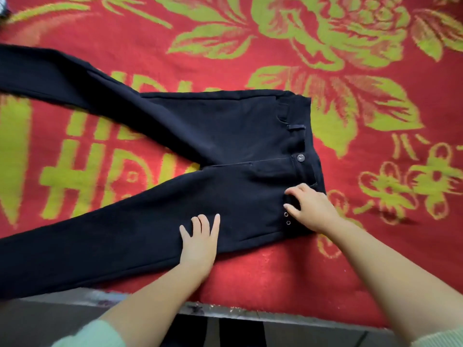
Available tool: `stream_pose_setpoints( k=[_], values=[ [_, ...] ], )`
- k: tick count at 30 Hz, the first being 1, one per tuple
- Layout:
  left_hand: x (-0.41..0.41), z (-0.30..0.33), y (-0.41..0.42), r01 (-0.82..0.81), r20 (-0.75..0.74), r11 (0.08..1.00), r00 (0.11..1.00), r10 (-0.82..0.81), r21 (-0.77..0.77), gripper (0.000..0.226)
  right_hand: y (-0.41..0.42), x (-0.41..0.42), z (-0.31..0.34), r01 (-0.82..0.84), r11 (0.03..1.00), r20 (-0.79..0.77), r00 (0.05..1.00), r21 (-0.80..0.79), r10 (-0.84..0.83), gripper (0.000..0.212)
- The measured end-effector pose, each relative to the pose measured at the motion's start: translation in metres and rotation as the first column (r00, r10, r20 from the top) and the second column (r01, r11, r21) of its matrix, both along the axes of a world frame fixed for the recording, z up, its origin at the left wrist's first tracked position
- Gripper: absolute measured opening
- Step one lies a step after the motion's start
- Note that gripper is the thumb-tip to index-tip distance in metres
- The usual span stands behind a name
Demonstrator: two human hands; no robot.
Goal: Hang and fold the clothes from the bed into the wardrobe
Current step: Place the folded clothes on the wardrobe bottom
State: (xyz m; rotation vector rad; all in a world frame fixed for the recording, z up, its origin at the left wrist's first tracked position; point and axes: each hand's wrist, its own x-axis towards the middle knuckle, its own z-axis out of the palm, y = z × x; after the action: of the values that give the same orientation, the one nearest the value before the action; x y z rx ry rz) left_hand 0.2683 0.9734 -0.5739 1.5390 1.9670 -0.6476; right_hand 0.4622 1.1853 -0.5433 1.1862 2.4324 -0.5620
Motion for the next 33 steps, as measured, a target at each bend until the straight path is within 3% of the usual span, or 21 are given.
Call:
stream_pose_setpoints(
  k=[2,3,5,8,10,13,15,19,21,23,25,28,31,33],
  values=[
    [-0.012,-0.009,-0.002,0.08,-0.001,0.993,0.997,-0.08,0.083,0.086,0.025,-0.007,0.003,0.233,0.962,-0.184,0.961,0.143,-0.205,0.045],
    [-0.021,-0.012,-0.002,0.109,-0.001,0.985,0.994,-0.11,0.135,0.091,0.041,-0.011,0.003,0.378,0.916,-0.264,0.904,0.134,-0.335,0.049],
    [-0.035,-0.011,0.001,0.14,-0.03,0.958,0.99,-0.137,0.249,0.097,0.076,-0.025,0.002,0.622,0.78,-0.301,0.732,-0.071,-0.611,0.066],
    [-0.043,-0.008,0.012,0.136,-0.004,0.959,0.99,-0.139,0.249,0.112,0.123,-0.053,-0.006,0.739,0.582,-0.238,0.532,-0.338,-0.813,0.079],
    [-0.039,-0.006,0.021,0.109,0.036,0.97,0.992,-0.119,0.217,0.122,0.137,-0.069,-0.014,0.731,0.58,-0.227,0.535,-0.359,-0.814,0.055],
    [-0.026,-0.004,0.033,0.144,0.08,0.967,0.983,-0.164,0.212,0.121,0.136,-0.069,-0.026,0.689,0.657,-0.293,0.589,-0.306,-0.753,0.022],
    [-0.017,0.0,0.043,0.195,0.101,0.956,0.97,-0.22,0.218,0.115,0.136,-0.052,-0.021,0.711,0.641,-0.357,0.541,-0.29,-0.762,0.021],
    [0.02,0.014,0.083,0.297,0.179,0.93,0.925,-0.336,0.214,0.106,0.164,0.032,-0.001,0.805,0.585,-0.422,0.498,-0.099,-0.758,0.027],
    [0.045,0.016,0.106,0.339,0.265,0.908,0.877,-0.4,0.248,0.083,0.183,0.082,0.002,0.832,0.549,-0.378,0.484,-0.081,-0.789,0.035],
    [0.065,0.009,0.122,0.368,0.344,0.919,0.852,-0.395,0.143,0.071,0.197,0.117,0.003,0.857,0.514,-0.255,0.488,-0.044,-0.835,0.047],
    [0.071,0.01,0.128,0.319,0.373,0.944,0.869,-0.326,0.083,0.07,0.194,0.124,0.005,0.828,0.553,-0.16,0.561,0.095,-0.812,0.056],
    [0.053,0.014,0.117,0.181,0.392,0.965,0.887,-0.244,0.193,0.069,0.161,0.09,0.006,0.608,0.77,-0.272,0.788,0.195,-0.553,0.053],
    [0.007,0.025,0.099,-0.027,0.392,0.962,0.916,-0.086,0.273,0.067,0.117,0.027,0.002,0.319,0.947,-0.414,0.867,0.037,-0.276,0.035],
    [-0.03,0.033,0.086,-0.111,0.34,0.946,0.94,0.0,0.304,0.054,0.087,-0.017,0.001,0.124,0.99,-0.48,0.866,-0.071,-0.142,0.028]
  ],
)
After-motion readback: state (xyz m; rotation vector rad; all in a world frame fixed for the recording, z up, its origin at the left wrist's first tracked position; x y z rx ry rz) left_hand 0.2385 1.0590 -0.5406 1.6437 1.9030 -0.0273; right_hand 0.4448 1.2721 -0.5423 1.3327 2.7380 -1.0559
